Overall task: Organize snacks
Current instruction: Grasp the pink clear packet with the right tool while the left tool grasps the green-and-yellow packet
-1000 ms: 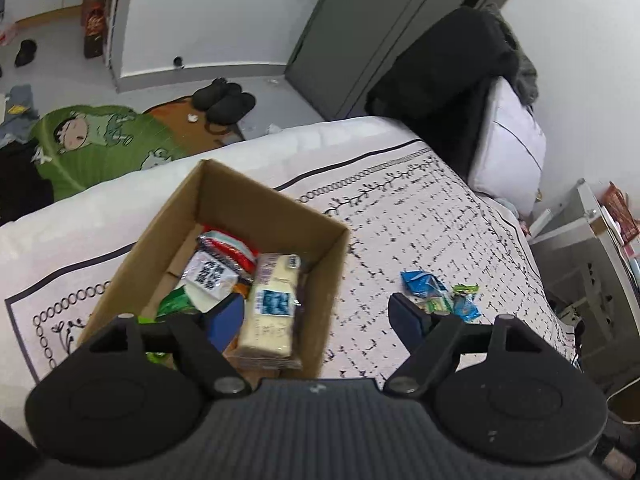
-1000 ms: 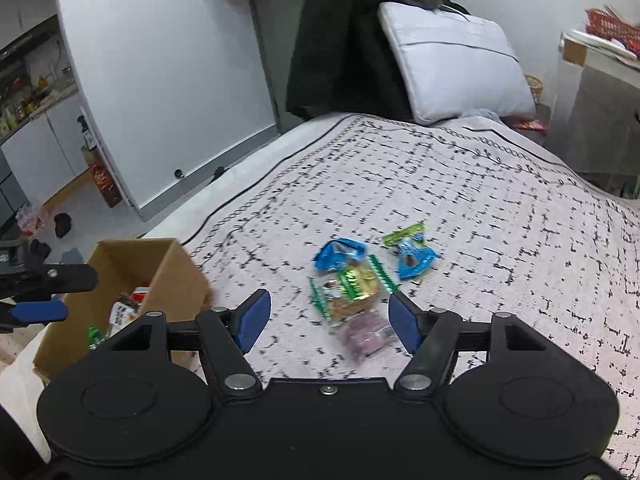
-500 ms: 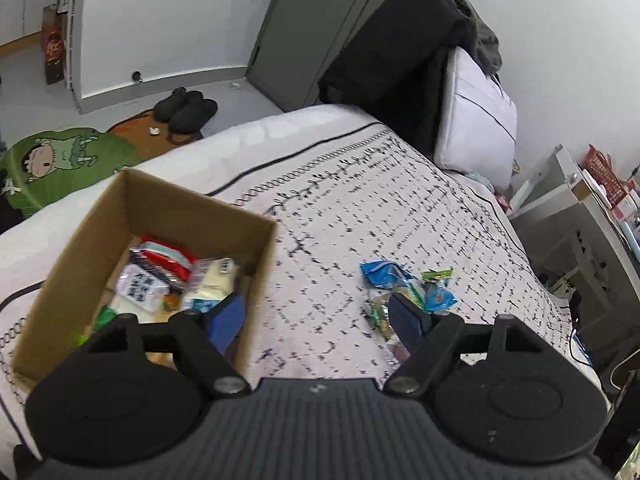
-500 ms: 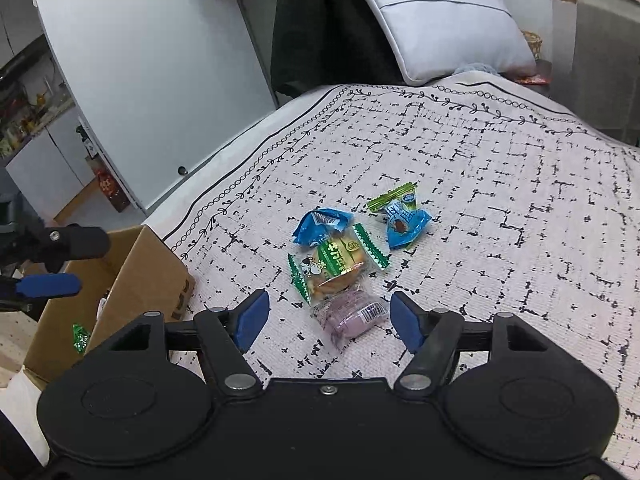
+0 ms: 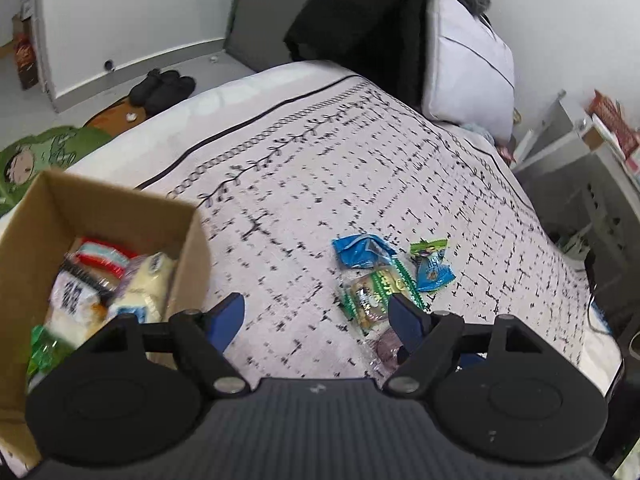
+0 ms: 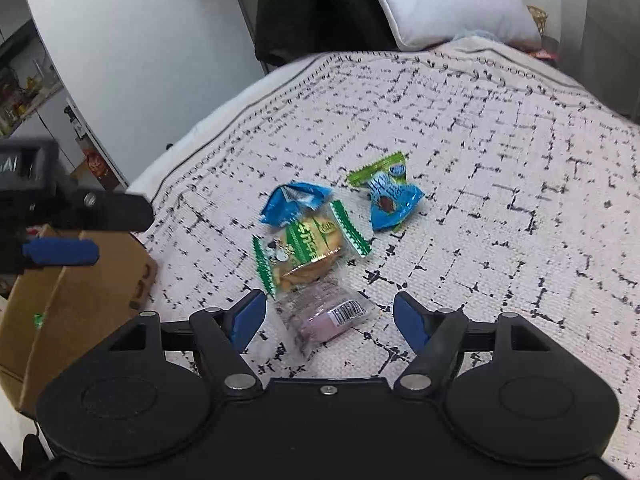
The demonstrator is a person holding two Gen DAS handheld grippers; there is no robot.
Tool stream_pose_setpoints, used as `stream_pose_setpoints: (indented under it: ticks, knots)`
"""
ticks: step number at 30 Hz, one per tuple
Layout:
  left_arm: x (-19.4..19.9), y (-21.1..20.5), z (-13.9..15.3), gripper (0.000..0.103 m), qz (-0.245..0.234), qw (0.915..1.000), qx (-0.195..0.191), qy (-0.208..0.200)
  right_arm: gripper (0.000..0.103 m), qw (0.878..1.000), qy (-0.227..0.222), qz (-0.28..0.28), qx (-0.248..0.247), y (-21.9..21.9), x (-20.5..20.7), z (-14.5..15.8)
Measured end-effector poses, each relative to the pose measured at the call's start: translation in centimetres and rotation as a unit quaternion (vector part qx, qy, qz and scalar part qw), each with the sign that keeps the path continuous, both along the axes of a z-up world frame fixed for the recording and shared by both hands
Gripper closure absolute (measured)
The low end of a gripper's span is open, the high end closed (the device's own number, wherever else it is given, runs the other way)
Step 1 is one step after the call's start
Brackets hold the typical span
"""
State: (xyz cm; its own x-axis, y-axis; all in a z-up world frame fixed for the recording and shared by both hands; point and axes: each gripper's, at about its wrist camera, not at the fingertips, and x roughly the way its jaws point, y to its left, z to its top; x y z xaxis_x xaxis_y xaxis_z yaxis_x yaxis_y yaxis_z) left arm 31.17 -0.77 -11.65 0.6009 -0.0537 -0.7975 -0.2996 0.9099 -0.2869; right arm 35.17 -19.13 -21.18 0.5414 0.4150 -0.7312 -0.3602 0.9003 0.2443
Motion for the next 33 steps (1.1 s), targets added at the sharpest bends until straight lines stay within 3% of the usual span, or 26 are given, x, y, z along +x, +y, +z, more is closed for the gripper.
stream_pose_setpoints:
  ticks: [6, 9, 15, 24, 30, 33]
  knots:
    - [2.8, -1.3, -0.9, 0.025, -0.014, 0.9998, 0.005, 0.013, 0.035, 1.0, 0.013, 0.001, -0.004, 0.5, 1.2, -1.1]
    - [4.0, -1.8, -1.0, 0.025, -0.01, 0.9998, 0.006, 0.018, 0.049, 1.0, 0.014, 0.003, -0.009, 0.7, 1.6, -1.4]
    - [6.0, -2.1, -2.1, 0.025, 0.003, 0.9995, -0.02, 0.024, 0.063, 0.999, 0.005, -0.016, -0.04, 0.5, 1.5, -1.2]
    - [7.1, -3.2, -5.6, 0.025, -0.046, 0.9971, -0.06, -0.009, 0.063, 0.994, -0.003, -0.091, -0.058, -2.0, 2.3, -0.7]
    - [7.7, -3.3, -7.8, 0.025, -0.067, 0.9961, -0.058, -0.007, 0.059, 0.993, -0.007, -0.1, -0.062, -2.1, 2.5, -0.8]
    - [7.7, -4.1, -8.4, 0.025, -0.09, 0.9953, -0.035, -0.008, 0.058, 0.993, -0.003, -0.103, -0.057, -2.2, 2.6, -0.9]
